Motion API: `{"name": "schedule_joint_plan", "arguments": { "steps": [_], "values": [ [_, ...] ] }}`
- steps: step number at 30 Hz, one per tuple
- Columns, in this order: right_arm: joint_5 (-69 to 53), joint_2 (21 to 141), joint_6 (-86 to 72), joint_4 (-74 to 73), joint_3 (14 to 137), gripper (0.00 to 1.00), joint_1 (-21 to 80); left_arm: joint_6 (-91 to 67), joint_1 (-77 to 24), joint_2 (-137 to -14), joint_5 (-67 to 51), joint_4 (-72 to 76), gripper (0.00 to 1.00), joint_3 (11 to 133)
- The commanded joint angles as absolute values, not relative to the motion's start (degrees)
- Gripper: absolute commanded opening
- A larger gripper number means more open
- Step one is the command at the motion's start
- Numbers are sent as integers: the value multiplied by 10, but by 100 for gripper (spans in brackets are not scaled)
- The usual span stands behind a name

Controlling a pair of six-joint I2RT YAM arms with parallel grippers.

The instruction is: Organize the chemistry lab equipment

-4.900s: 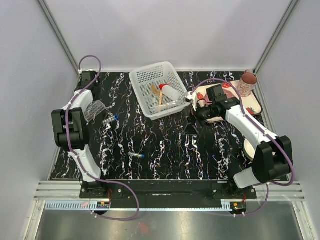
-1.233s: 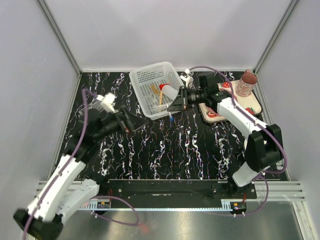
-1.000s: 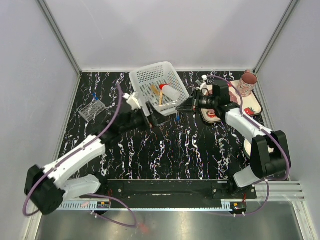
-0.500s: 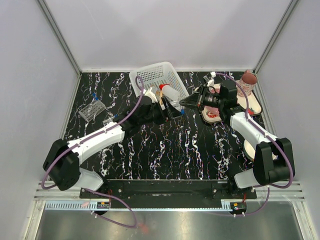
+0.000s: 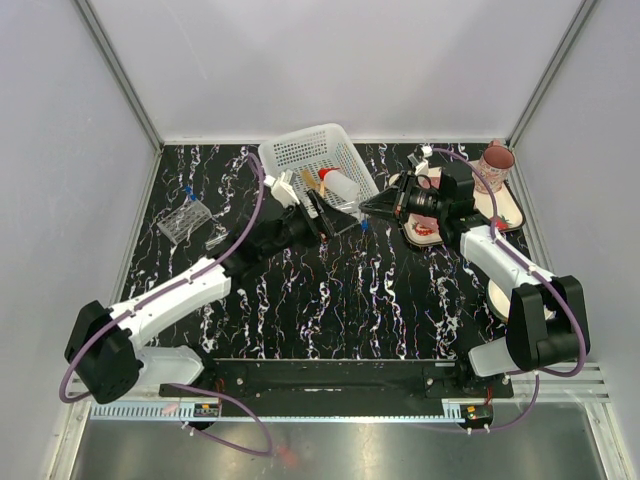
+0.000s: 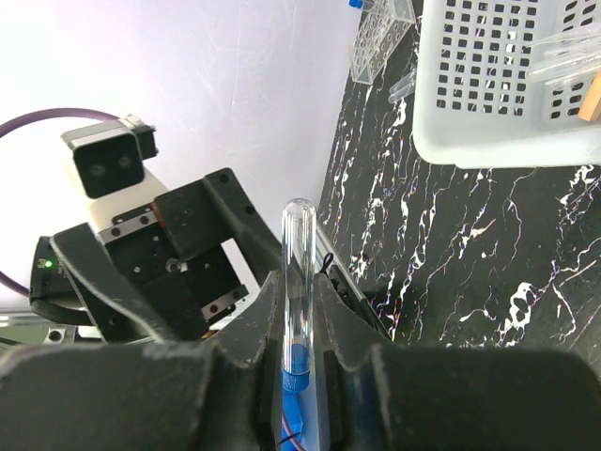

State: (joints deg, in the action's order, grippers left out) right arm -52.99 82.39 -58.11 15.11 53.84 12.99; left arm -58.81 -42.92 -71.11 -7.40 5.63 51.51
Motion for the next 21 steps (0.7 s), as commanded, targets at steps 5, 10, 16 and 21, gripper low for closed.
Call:
{"name": "schedule_joint_plan", "arguments": {
  "steps": [5, 10, 16, 21],
  "values": [
    [-519, 802, -577, 168, 535, 14, 127, -595, -446, -772, -118, 127, 78, 588],
    [-519, 796, -574, 167, 533, 15, 127, -578, -465, -825, -83, 50, 67, 639],
    [-519, 795, -575, 170, 533, 15, 125, -540, -474, -831, -19, -39, 48, 679],
    [-519, 795, -575, 171, 531, 15, 125, -509, -475, -824, 20, -75, 35, 691]
  ]
}}
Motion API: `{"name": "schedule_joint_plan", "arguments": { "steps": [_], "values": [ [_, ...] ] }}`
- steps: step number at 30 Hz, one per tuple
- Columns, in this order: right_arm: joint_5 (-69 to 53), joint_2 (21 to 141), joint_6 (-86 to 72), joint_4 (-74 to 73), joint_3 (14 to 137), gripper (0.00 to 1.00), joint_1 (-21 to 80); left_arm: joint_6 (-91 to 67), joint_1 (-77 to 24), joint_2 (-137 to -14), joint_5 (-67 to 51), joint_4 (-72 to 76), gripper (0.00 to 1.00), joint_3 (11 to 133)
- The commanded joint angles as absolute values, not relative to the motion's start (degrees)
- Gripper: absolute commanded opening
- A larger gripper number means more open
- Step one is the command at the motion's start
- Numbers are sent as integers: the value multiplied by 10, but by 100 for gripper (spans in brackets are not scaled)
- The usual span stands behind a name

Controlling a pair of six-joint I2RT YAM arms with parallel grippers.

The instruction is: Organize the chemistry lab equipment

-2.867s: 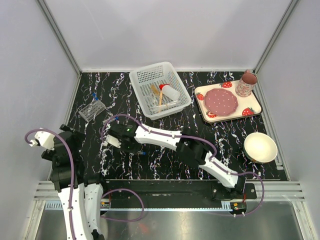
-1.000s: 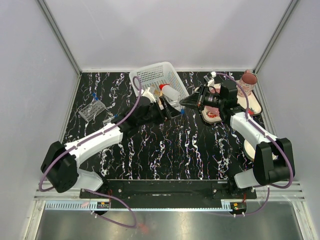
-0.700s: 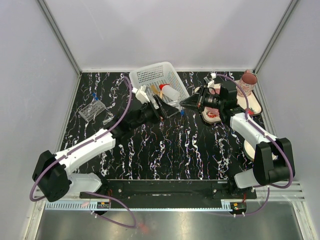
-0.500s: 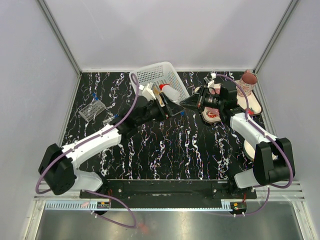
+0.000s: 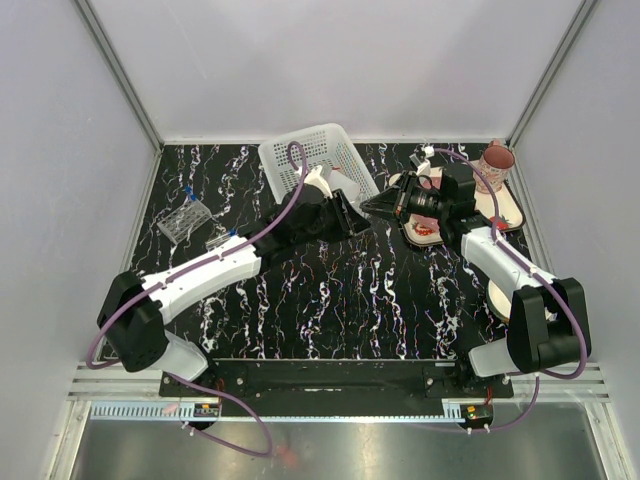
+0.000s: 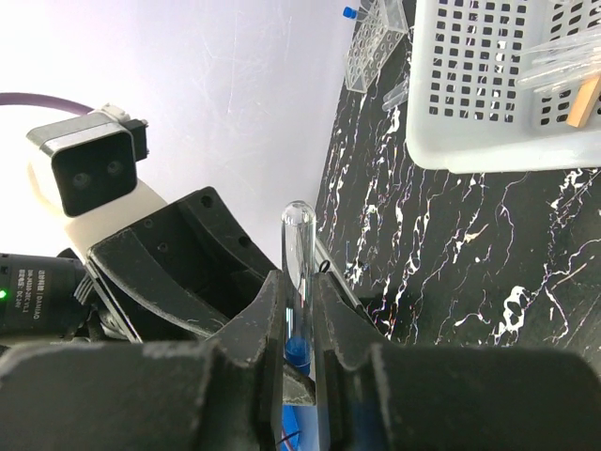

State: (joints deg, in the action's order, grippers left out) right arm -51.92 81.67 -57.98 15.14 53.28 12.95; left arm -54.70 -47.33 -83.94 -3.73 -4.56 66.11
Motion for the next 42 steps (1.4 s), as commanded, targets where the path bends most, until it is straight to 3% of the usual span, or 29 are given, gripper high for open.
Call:
{"name": "schedule_joint_plan", "arguments": {
  "steps": [1, 13, 16, 18, 19, 22, 25, 27, 28, 29, 31, 37, 39, 42],
  "values": [
    [-519, 795, -576, 171, 531, 15, 125, -504, -475, -823, 25, -77, 34, 693],
    [-520, 792, -570, 172, 529, 16, 125, -422, -472, -801, 30, -94, 13, 699],
    [-521, 791, -570, 174, 529, 18, 125, -399, -468, -793, 18, -95, 12, 697],
    [-523, 789, -562, 171, 529, 24, 124, -389, -461, -789, 4, -97, 11, 694],
    [-525, 788, -556, 169, 530, 33, 124, -381, -459, -785, 3, -105, 11, 692],
    [-539, 780, -511, 152, 535, 48, 120, -370, -433, -773, -47, -119, 11, 678],
    [-563, 773, -414, 99, 555, 57, 117, -360, -394, -746, -113, -140, 11, 653],
    [-594, 767, -303, 63, 576, 74, 116, -350, -365, -726, -176, -151, 11, 640],
    [-611, 769, -255, 8, 592, 93, 116, -338, -357, -720, -215, -171, 11, 629],
    [-640, 773, -123, -50, 613, 100, 115, -331, -344, -708, -238, -182, 11, 624],
    [-643, 781, 13, -199, 677, 100, 117, -308, -334, -701, -303, -219, 11, 613],
    [-673, 794, 699, -582, 759, 100, 160, -286, -330, -691, -462, -265, 12, 586],
    [-606, 811, 765, -664, 790, 100, 199, -282, -335, -691, -482, -264, 12, 577],
    [-529, 824, 793, -668, 783, 100, 290, -281, -346, -696, -497, -259, 12, 574]
  ]
}}
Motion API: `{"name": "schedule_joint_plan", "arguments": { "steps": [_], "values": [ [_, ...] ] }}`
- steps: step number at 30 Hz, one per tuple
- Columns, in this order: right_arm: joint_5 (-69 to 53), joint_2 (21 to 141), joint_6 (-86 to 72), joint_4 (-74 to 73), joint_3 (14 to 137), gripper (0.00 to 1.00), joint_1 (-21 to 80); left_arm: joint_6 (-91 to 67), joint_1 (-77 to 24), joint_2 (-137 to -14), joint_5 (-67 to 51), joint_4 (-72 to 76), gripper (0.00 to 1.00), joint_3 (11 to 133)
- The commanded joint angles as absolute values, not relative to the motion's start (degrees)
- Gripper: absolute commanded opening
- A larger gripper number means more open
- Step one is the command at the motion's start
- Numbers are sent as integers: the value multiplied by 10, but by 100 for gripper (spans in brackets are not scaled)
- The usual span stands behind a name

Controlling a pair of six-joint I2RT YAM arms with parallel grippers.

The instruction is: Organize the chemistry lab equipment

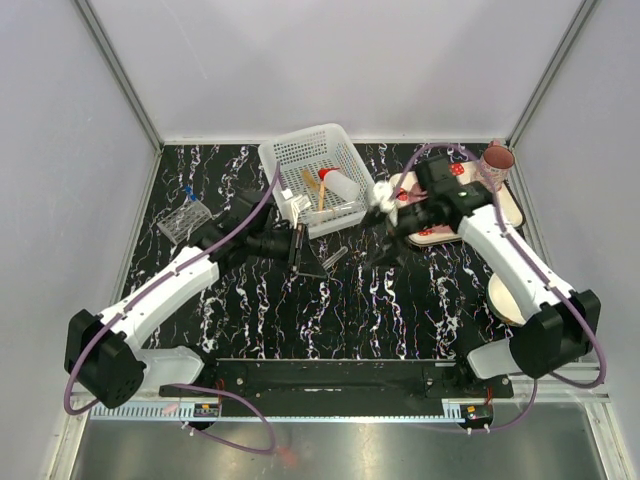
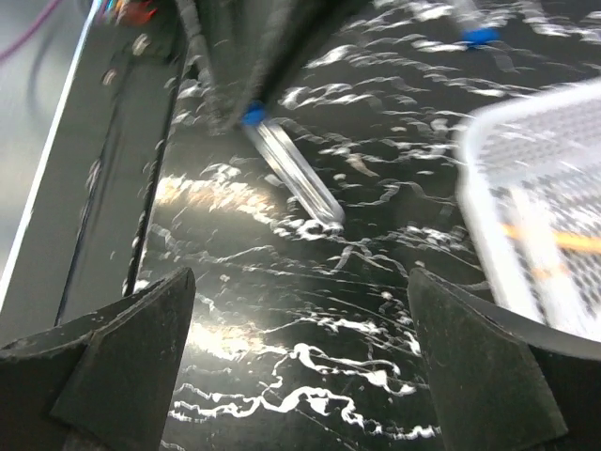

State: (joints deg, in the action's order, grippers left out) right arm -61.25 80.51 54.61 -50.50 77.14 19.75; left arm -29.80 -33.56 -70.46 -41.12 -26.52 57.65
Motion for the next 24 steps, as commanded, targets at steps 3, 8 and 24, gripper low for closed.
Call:
{"name": "schedule_joint_plan", "arguments": {
  "steps": [3, 8, 24],
  "values": [
    [-492, 830, 782, -649, 776, 100, 347, -280, -364, -708, -498, -254, 12, 576],
    [-476, 844, 760, -642, 794, 96, 375, -280, -375, -719, -497, -247, 12, 570],
    [-481, 831, 677, -597, 768, 21, 389, -318, -376, -727, -486, -192, 14, 536]
  ]
}}
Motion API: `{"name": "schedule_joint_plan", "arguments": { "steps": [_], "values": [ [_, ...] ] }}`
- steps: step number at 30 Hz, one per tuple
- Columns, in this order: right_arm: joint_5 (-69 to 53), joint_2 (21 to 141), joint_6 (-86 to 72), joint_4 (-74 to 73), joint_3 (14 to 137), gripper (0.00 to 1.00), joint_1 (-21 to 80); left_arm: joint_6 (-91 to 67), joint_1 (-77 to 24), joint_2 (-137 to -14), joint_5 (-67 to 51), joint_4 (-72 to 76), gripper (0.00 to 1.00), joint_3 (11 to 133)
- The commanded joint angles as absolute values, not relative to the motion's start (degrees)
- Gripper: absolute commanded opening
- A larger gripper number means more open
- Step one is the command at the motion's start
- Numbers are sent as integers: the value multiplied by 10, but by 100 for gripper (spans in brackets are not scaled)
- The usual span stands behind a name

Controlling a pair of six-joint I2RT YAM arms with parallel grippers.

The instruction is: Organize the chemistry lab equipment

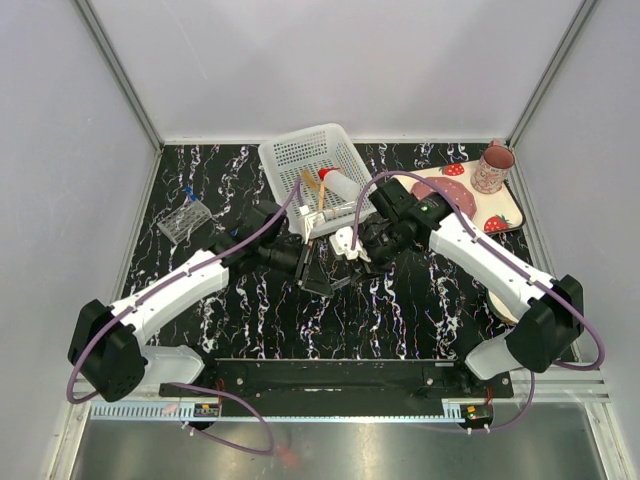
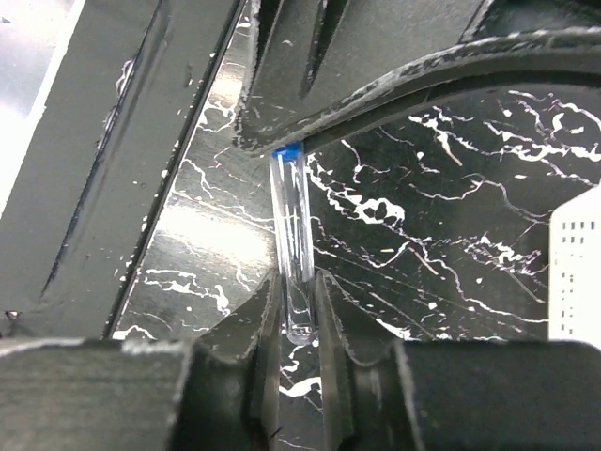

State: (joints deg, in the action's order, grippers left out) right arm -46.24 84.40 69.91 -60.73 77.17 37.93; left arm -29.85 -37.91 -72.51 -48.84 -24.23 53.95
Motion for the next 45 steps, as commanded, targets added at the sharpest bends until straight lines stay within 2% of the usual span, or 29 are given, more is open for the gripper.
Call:
{"name": "schedule_joint_plan", "arguments": {
  "steps": [1, 4, 5, 7, 8, 10, 11, 15, 20, 25, 30, 39, 45],
  "values": [
    [-484, 830, 671, -595, 766, 16, 388, -322, -376, -725, -482, -188, 15, 535],
    [-490, 827, 644, -581, 758, 11, 388, -344, -374, -707, -474, -166, 35, 527],
    [-491, 824, 633, -575, 752, 10, 388, -351, -373, -700, -470, -157, 53, 517],
    [-499, 821, 587, -553, 744, 10, 388, -371, -368, -670, -453, -127, 69, 499],
    [-503, 820, 568, -532, 740, 10, 388, -376, -366, -657, -440, -111, 85, 492],
    [-528, 817, 506, -507, 731, 9, 376, -397, -351, -627, -404, -94, 97, 476],
    [-540, 815, 484, -478, 728, 9, 369, -403, -345, -594, -391, -81, 99, 458],
    [-619, 809, 293, -359, 694, 8, 326, -470, -307, -500, -289, -27, 99, 395],
    [-644, 805, 64, -160, 636, 7, 307, -603, -301, -408, -200, 142, 99, 274],
    [-652, 809, -75, -9, 583, 8, 297, -684, -302, -410, -174, 272, 99, 214],
    [-655, 816, -133, 51, 561, 8, 295, -699, -308, -455, -173, 308, 94, 224],
    [-650, 815, -138, 68, 544, 8, 294, -702, -340, -544, -189, 361, 66, 265],
    [-647, 817, -136, 71, 540, 8, 295, -703, -346, -557, -197, 375, 47, 270]
  ]
}}
